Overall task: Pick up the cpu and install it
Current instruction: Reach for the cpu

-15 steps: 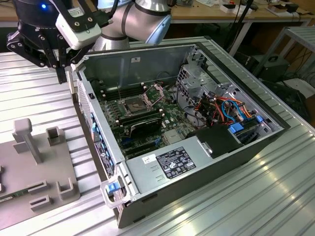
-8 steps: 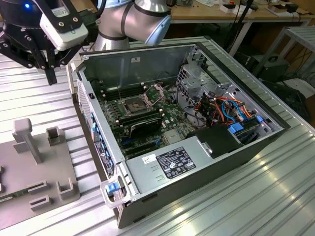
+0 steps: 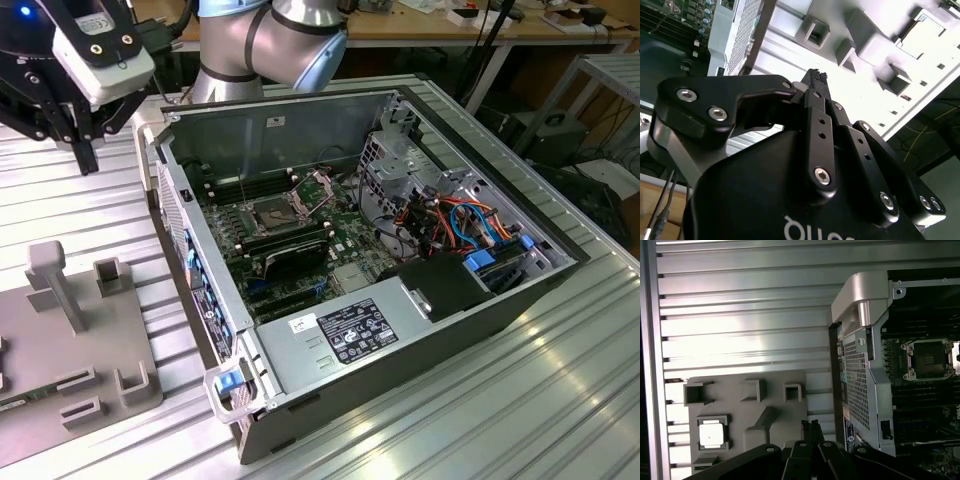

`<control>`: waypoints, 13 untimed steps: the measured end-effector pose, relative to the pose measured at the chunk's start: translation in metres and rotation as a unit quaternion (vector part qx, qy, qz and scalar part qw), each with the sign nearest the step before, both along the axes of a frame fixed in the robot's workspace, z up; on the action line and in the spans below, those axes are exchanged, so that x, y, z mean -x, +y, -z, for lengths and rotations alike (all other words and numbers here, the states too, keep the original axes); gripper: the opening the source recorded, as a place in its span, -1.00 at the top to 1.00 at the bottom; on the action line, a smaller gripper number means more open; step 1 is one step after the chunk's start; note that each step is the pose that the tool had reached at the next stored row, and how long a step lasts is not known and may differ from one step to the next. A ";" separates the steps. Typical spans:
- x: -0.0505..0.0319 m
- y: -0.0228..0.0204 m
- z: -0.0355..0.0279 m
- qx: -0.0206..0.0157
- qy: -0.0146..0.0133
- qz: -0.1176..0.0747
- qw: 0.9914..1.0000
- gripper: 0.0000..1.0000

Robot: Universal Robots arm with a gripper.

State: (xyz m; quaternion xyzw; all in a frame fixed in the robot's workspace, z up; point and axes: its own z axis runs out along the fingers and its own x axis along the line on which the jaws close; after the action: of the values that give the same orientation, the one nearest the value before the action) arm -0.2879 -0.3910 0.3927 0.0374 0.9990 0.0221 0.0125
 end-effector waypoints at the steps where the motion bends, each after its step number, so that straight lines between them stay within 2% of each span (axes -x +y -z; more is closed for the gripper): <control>1: 0.0015 0.0001 0.0000 0.000 0.000 0.000 1.000 0.79; 13: 0.0259 0.0014 0.0000 0.000 0.000 0.000 1.000 0.79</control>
State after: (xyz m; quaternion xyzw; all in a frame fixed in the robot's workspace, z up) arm -0.3138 -0.3896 0.3927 0.0374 0.9990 0.0221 0.0125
